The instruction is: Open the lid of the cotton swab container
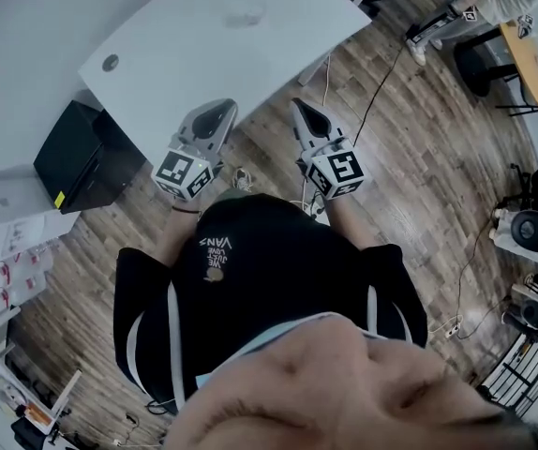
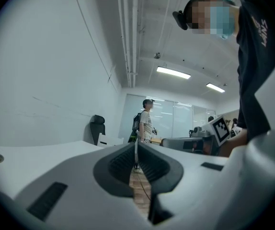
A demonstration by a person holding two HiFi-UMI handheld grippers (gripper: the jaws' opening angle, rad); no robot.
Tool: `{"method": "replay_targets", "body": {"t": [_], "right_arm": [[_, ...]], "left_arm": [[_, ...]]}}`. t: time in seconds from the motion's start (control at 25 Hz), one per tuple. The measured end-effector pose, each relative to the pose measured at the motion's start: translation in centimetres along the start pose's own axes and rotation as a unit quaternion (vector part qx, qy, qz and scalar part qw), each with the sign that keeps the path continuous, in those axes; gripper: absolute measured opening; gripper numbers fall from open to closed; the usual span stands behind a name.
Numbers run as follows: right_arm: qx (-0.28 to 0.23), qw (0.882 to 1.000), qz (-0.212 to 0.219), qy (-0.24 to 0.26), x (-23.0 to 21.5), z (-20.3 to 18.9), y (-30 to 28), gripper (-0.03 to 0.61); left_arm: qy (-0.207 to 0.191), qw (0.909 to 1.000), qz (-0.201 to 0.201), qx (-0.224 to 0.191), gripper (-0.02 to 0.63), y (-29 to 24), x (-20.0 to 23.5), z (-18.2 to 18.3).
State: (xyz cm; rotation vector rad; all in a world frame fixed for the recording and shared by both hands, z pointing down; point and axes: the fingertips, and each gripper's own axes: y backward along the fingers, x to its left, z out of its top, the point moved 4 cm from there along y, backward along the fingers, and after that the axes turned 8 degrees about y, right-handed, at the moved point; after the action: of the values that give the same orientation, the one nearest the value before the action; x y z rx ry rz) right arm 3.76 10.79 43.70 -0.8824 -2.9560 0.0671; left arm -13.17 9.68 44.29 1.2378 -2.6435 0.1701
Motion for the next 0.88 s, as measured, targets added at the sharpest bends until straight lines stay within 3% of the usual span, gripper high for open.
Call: {"method": "replay_targets", "body": {"t": [0.36, 0.88], "right_arm": [[0.0, 1.0, -0.026, -0.002, -1.8, 0.1, -4.5, 0.012], [0.009, 1.0, -0.017, -0.007, -6.1, -0.3, -9.0, 0.012]], "left_arm": [[0.008, 0.9996, -0.026, 0.008, 0.028, -2.3, 4.7, 0.6], [0.029, 0.9992, -0.015, 0.021, 0.028, -6.8, 8.3, 0.5]]}}
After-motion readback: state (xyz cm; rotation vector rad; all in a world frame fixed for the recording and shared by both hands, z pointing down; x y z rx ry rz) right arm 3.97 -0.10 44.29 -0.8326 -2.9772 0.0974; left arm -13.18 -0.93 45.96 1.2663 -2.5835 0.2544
